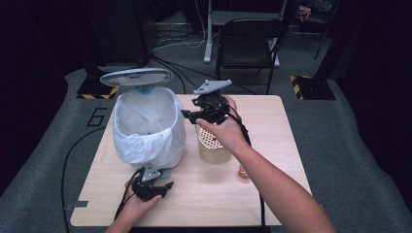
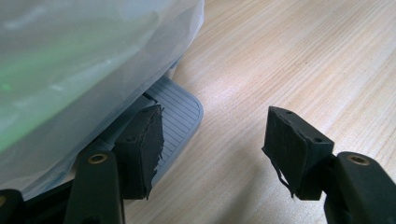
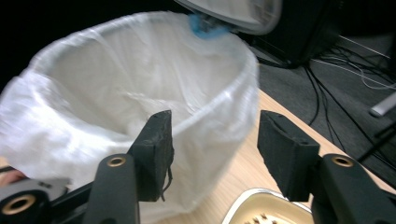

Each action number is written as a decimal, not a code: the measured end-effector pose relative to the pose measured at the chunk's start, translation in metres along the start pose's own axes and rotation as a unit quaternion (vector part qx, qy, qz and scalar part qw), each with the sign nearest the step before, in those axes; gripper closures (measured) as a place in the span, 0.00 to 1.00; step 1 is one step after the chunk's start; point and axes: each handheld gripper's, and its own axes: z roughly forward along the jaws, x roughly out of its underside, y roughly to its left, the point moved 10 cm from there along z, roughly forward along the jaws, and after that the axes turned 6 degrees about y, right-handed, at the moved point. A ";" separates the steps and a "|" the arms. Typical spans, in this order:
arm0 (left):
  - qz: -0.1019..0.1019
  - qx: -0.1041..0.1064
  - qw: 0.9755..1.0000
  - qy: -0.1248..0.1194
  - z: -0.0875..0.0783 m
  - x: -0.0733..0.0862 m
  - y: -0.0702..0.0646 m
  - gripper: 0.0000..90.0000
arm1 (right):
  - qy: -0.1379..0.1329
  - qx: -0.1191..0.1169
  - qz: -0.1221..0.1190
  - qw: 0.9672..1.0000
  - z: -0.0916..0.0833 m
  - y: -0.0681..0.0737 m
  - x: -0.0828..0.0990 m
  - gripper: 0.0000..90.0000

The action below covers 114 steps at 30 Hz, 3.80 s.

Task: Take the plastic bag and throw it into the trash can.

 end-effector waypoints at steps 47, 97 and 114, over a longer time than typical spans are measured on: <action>0.008 -0.006 1.000 0.001 0.000 0.001 0.000 0.41 | 0.075 0.064 0.085 0.992 0.019 -0.124 0.151 0.86; 0.007 -0.006 1.000 0.002 0.000 0.001 0.000 0.41 | 0.113 0.008 0.075 0.991 0.029 -0.094 0.168 0.94; 0.007 -0.006 1.000 0.002 0.000 0.001 0.000 0.41 | 0.111 -0.023 0.066 0.991 0.014 -0.065 0.177 0.94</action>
